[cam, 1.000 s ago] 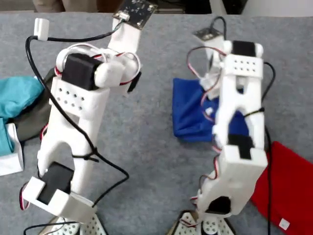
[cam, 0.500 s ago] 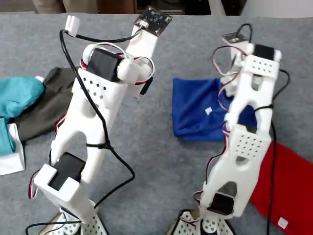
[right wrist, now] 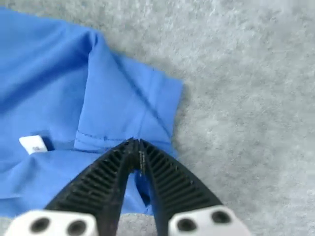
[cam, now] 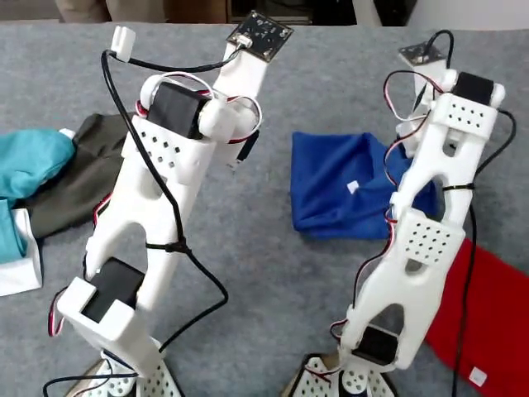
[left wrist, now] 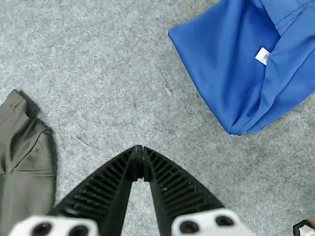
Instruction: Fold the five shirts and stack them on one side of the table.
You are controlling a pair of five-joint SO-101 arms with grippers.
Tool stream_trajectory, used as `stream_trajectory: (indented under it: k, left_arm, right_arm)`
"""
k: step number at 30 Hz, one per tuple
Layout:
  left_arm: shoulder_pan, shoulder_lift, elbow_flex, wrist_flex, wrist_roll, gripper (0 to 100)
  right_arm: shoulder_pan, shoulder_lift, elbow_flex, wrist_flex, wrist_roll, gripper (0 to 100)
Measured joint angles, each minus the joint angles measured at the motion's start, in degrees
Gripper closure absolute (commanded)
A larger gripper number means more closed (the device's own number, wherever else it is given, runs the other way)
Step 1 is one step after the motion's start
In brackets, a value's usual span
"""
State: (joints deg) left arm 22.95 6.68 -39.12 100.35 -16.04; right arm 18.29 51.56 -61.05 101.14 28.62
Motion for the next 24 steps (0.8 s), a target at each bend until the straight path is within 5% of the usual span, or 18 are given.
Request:
stream_trajectory:
  k: [9,24]
  left_arm:
    - [1.23,0.00,0.00,0.00,0.00,98]
    - [1.23,0.00,0.00,0.00,0.00,98]
  right_arm:
    - [0.70,-1.67,16.00,0.00,2.73,99.4]
    - [7.38,-29.10,56.70,-8.26,11.87,99.4]
